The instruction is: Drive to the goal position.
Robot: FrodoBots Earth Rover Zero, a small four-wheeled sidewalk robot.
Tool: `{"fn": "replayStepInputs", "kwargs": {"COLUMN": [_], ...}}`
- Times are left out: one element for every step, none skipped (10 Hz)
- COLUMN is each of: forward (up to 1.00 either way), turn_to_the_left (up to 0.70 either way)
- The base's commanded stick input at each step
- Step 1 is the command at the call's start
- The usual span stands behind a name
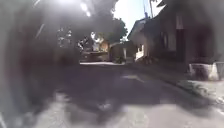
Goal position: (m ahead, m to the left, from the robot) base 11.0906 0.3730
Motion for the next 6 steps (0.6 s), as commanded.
{"fn": "replayStepInputs", "kwargs": {"forward": [1.00, 1.00, 1.00, 1.00, 1.00, 1.00], "turn_to_the_left": [0.10, 0.10, 0.10, 0.10, 0.10, 0.10]}}
